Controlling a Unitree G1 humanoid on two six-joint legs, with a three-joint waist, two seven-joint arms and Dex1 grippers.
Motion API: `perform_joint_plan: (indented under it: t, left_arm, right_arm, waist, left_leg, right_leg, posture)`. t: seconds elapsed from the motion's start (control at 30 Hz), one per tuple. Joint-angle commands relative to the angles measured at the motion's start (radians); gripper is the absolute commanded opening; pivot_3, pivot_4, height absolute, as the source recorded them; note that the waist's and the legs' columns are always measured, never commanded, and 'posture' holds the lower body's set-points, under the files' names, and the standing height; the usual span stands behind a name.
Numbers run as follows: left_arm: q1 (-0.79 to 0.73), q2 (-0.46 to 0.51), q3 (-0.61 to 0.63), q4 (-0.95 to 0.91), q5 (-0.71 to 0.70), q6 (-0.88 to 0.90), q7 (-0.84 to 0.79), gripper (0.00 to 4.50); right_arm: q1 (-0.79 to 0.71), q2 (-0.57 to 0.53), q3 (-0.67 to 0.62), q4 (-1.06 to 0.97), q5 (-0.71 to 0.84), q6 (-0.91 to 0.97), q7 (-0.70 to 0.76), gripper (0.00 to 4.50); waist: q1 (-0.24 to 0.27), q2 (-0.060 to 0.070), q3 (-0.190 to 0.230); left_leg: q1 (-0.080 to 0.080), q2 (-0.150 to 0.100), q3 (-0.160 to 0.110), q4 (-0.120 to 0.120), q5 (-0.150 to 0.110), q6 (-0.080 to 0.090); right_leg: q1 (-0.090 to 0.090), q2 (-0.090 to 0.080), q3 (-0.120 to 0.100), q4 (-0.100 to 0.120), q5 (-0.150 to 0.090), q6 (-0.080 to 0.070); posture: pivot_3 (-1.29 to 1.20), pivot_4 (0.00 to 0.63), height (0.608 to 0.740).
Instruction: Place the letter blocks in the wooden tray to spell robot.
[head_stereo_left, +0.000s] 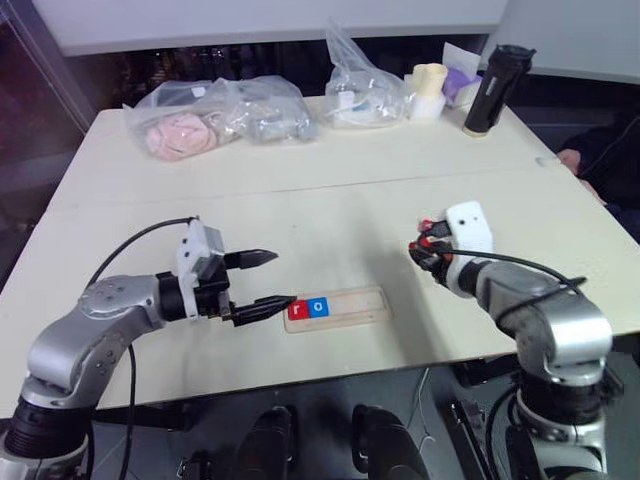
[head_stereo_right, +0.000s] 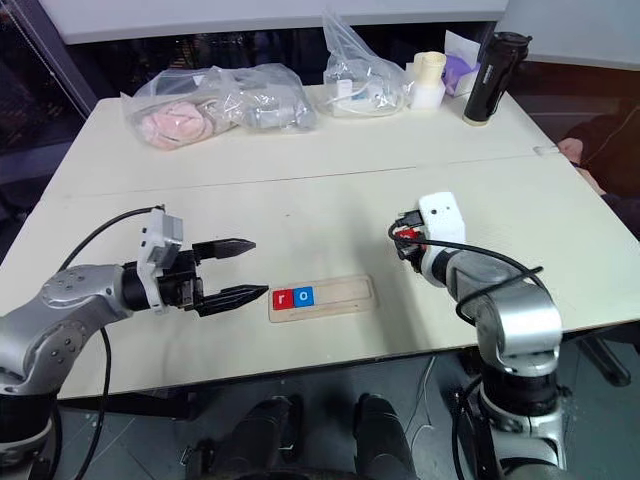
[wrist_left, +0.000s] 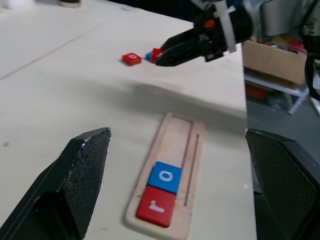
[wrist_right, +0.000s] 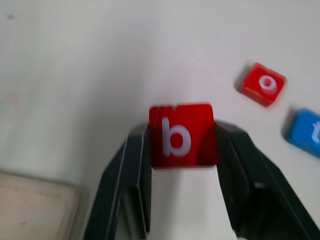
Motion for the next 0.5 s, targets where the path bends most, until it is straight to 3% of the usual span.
perform_joint_plan:
  t: [0.03,0.2,0.37,0.5]
  left_arm:
    - [-0.033,0.001,-0.006,0.015,0.007,-0.023,-0.020,4.50]
    - [-0.064,-0.009,-0.025,0.043,0.019,-0.031,-0.034,4.50]
    - [-0.070,-0.013,-0.026,0.051,0.025,-0.032,-0.041,4.50]
    - [-0.067,-0.012,-0.023,0.047,0.026,-0.032,-0.042,4.50]
  right_arm:
    - [0.034,-0.011,-0.050,-0.154,0.034,0.089,0.013,1.19]
    - [0.135,0.003,-0.065,-0.259,0.047,0.154,0.012,1.19]
    - [0.203,0.011,-0.052,-0.269,0.041,0.144,-0.003,1.19]
    - [0.220,0.005,-0.053,-0.250,0.036,0.120,-0.012,1.19]
  waist:
    - [0.000,0.000,0.000]
    - [-0.010,0.002,0.000]
    - [-0.010,0.003,0.001]
    - [0.005,0.004,0.001]
  left_leg:
    - [0.000,0.001,0.000,0.000,0.000,0.000]
    - [-0.002,-0.007,-0.015,-0.001,0.000,0.000]
    - [0.001,-0.076,-0.098,-0.003,0.008,0.005]
    - [0.001,-0.086,-0.105,-0.003,0.009,0.002]
  right_leg:
    - [0.000,0.000,0.000,0.000,0.000,0.001]
    - [0.005,-0.006,-0.015,0.001,-0.003,0.002]
    - [0.010,-0.041,-0.039,0.039,-0.037,0.025]
    - [0.007,-0.051,-0.042,0.051,-0.048,0.025]
  posture:
    - [0.00,0.150,0.738]
    - [0.00,0.150,0.738]
    - [0.00,0.150,0.738]
    - [0.00,0.150,0.738]
